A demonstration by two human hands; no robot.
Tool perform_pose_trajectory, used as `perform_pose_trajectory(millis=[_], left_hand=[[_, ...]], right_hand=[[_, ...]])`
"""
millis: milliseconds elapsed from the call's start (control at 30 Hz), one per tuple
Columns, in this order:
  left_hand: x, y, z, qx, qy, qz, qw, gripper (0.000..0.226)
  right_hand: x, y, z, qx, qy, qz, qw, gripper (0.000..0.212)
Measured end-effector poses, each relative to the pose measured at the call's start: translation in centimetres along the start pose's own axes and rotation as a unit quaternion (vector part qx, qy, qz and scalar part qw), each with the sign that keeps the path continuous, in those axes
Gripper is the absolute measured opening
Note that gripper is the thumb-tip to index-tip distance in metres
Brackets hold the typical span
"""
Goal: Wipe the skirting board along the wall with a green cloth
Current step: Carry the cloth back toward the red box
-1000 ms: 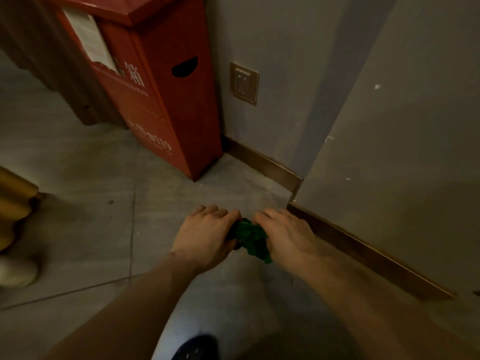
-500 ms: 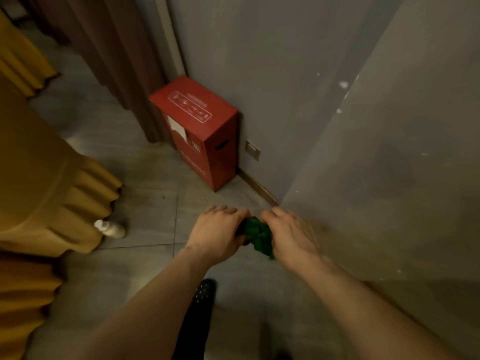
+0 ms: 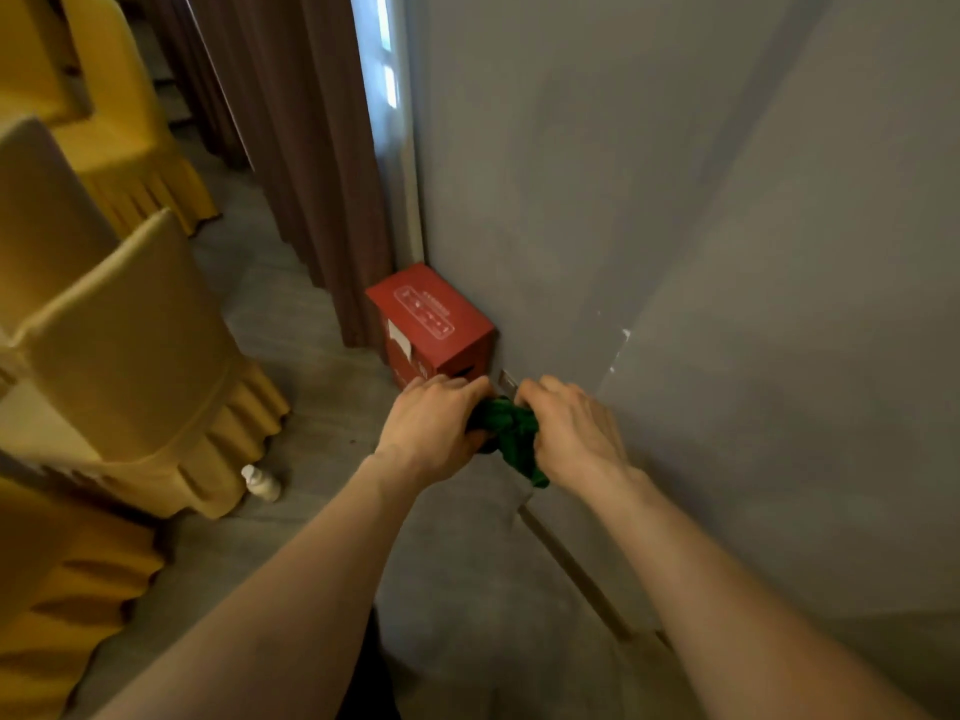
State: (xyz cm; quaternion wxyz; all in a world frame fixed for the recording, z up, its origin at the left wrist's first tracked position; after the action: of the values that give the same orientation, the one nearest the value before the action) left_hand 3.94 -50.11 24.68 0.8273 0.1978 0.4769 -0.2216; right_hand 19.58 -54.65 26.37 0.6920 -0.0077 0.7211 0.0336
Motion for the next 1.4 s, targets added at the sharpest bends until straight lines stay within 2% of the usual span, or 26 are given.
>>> perform_pose_trajectory(millis=[133,433,600,967,1300,1400], left_hand=[[-2.2,3.1,-3.7,-0.002,0.001,0.016,1.000,0.034],[-5.2,9.4,-15.3,-0.002,-0.026,-0.021,0.999,0.036],[-4.4,13.9,-20.4,-0.022,-0.038,-0.039,0.998,0.034],[4.8,26.7,-30.2,-0.108,-0.052,-0.074,0.990,0.034],[15.4,34.6,-38.6,-0.165,-0.041,-0.080,0.982,0.036],[18.5,35.3,-40.7,-0.181,-0.041,-0.080,0.979,0.044]], right_hand=[[-0.1,5.2,-1.7,0.004,-0.001,0.009,1.000,0.041],[3.3,16.3,-6.8,0.058,0.042,0.003,0.997,0.040],[5.8,22.7,-7.2,0.080,0.033,-0.014,0.996,0.041],[18.1,37.9,-1.1,0.027,0.072,-0.080,0.994,0.042],[30.2,47.8,3.1,0.020,0.087,-0.133,0.987,0.038],[33.7,49.1,3.7,0.009,0.086,-0.127,0.988,0.039]])
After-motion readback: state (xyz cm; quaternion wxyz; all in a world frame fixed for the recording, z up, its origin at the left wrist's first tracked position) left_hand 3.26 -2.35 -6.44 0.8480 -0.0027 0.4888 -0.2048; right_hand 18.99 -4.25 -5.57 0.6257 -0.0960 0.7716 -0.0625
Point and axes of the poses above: each hand's wrist, its own y-axis towards the middle knuckle, its own x-axis out of the palm, z = x × y, the point moved 3 cm from there along y, towards the middle knuckle, and after that the axes turned 11 degrees about -y, right-handed, at the moved point
